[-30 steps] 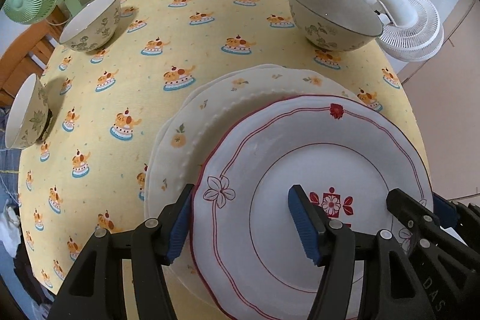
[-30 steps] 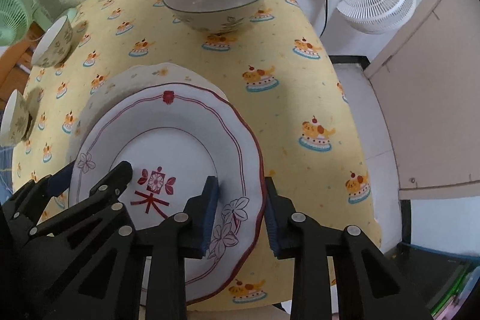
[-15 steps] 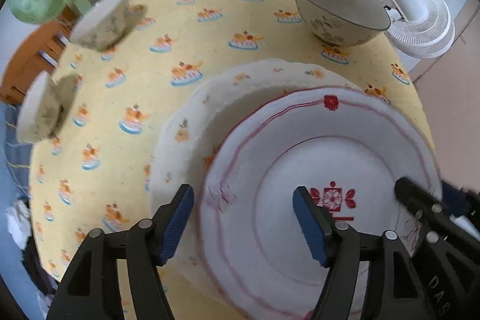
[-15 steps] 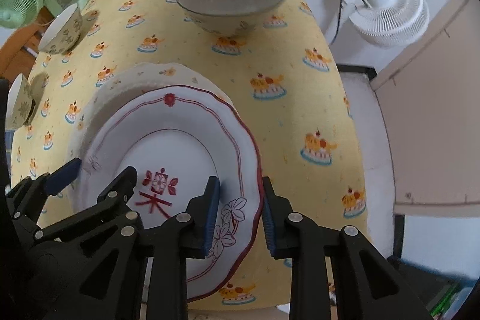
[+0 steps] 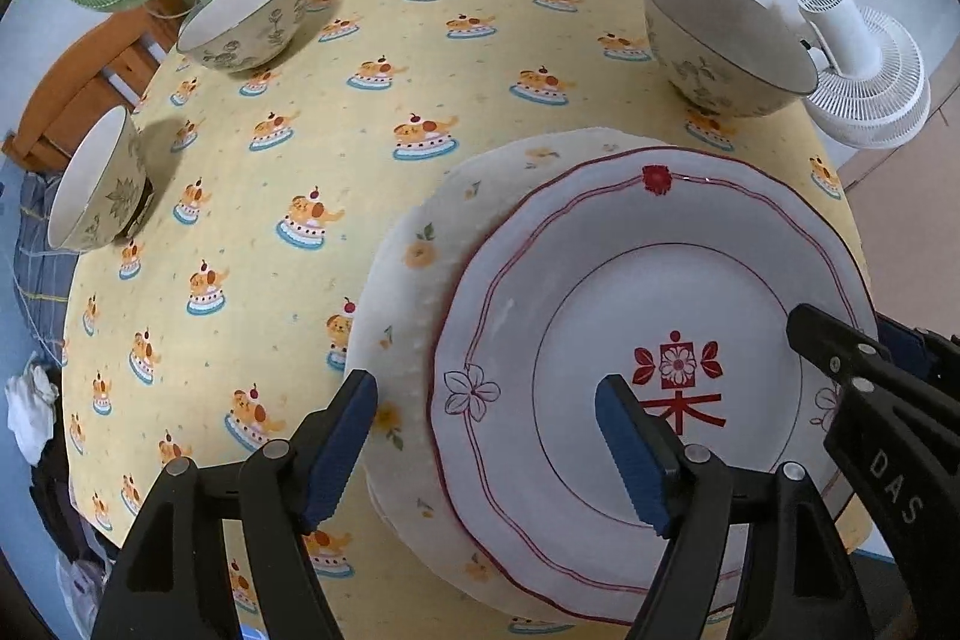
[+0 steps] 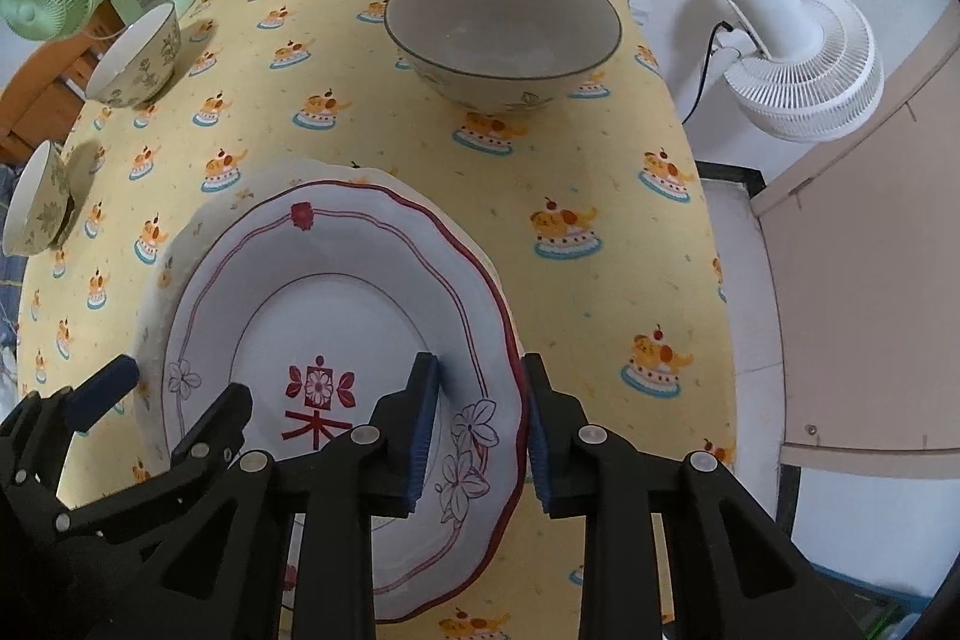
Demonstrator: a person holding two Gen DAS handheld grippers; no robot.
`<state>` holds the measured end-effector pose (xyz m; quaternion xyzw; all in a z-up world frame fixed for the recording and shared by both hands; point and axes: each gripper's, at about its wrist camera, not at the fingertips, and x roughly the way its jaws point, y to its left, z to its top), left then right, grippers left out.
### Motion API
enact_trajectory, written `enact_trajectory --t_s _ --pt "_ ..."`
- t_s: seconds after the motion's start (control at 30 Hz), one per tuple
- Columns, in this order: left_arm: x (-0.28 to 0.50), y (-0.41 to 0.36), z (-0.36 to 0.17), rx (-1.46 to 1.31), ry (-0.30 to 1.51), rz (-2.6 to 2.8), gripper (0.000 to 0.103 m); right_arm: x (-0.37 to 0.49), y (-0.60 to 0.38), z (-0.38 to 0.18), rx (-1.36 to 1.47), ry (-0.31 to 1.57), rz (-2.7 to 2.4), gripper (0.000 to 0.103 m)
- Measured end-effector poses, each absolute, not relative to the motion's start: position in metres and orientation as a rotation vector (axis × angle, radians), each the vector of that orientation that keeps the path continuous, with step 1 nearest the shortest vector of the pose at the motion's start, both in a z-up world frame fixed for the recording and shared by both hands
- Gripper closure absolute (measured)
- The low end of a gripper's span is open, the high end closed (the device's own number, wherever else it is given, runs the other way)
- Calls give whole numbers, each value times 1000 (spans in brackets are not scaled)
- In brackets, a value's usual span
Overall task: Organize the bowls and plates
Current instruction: 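Lower the red-rimmed plate onto the stack and open the left gripper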
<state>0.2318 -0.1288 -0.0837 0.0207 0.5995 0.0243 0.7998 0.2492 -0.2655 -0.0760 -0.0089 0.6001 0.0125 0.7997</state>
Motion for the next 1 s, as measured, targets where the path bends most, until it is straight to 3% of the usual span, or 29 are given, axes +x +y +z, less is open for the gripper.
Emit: enact_trajectory --t_s 1.0 --pt "234 -104 -92 35 1322 21 22 257 -222 -90 -92 1217 -106 52"
